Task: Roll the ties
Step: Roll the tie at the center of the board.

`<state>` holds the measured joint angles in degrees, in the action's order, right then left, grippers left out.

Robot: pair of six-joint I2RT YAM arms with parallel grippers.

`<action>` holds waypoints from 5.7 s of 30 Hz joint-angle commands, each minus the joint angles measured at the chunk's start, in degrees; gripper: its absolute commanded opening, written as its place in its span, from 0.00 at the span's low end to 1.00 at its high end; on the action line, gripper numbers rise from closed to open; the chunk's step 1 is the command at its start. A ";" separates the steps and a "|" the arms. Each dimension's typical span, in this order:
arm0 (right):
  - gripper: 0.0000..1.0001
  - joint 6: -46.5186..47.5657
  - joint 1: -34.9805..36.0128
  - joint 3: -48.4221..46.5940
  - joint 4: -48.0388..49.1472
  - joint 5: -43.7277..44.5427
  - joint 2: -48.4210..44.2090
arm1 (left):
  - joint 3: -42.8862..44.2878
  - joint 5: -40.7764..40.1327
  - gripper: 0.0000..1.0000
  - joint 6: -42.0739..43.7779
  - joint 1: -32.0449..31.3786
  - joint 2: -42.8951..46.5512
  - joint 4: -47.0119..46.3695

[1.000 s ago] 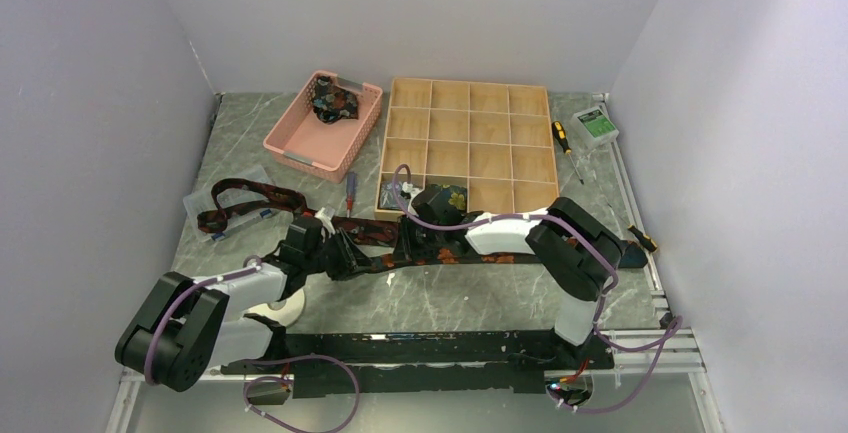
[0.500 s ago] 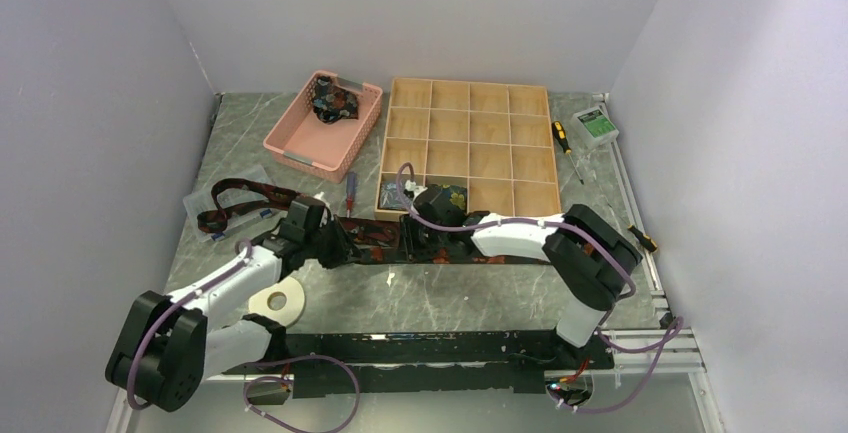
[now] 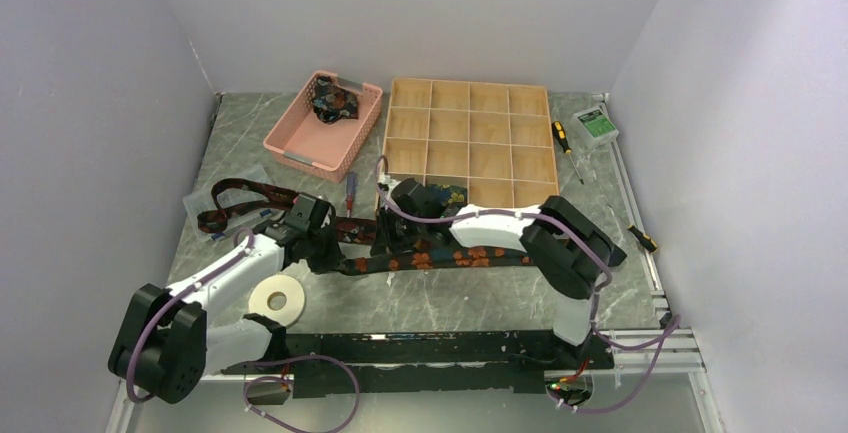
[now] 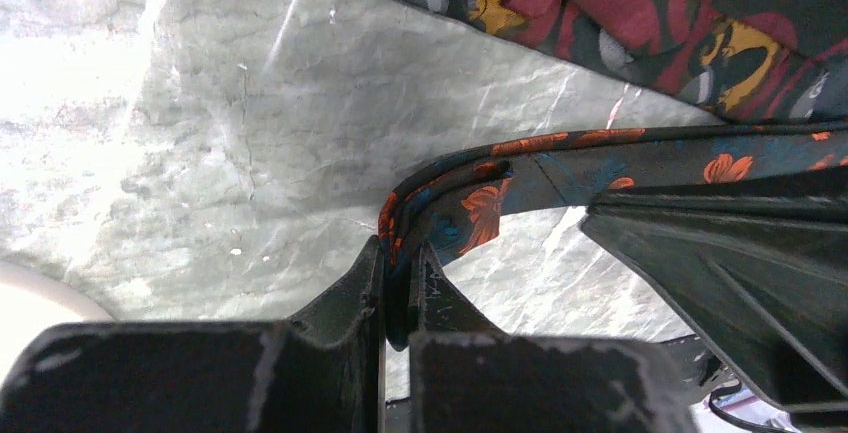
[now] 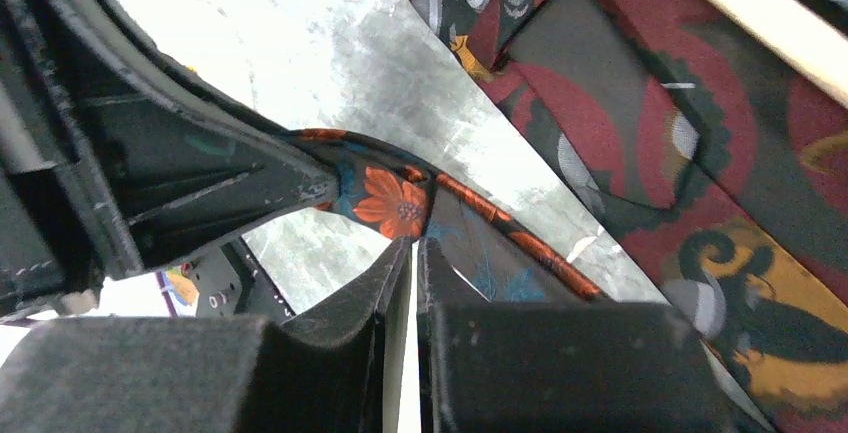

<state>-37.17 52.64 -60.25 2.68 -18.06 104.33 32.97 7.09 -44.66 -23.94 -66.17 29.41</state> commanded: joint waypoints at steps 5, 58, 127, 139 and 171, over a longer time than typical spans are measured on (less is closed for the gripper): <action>0.10 -0.69 1.72 -6.35 0.98 -2.59 6.27 | 5.63 -4.74 0.03 2.23 -2.27 -2.13 5.80; 0.27 -3.88 -2.58 14.14 -0.92 14.79 -12.03 | 23.25 -16.95 0.03 0.28 -19.83 -18.75 12.29; 0.59 -8.29 -6.09 11.97 5.73 -3.26 -10.64 | -5.84 0.40 0.67 -7.23 -2.20 15.60 -15.84; 0.42 -12.71 -6.53 12.24 11.40 -7.14 -3.89 | -11.20 10.68 0.66 -7.94 3.97 7.49 -27.98; 0.18 -19.32 -9.49 24.59 42.05 -16.62 5.53 | -18.21 25.48 0.57 -11.06 6.63 -10.98 -51.67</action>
<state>-57.56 43.31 -36.80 42.33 -33.80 109.25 15.73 28.77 -55.31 -17.54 -73.78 -17.34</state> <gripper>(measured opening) 0.195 0.594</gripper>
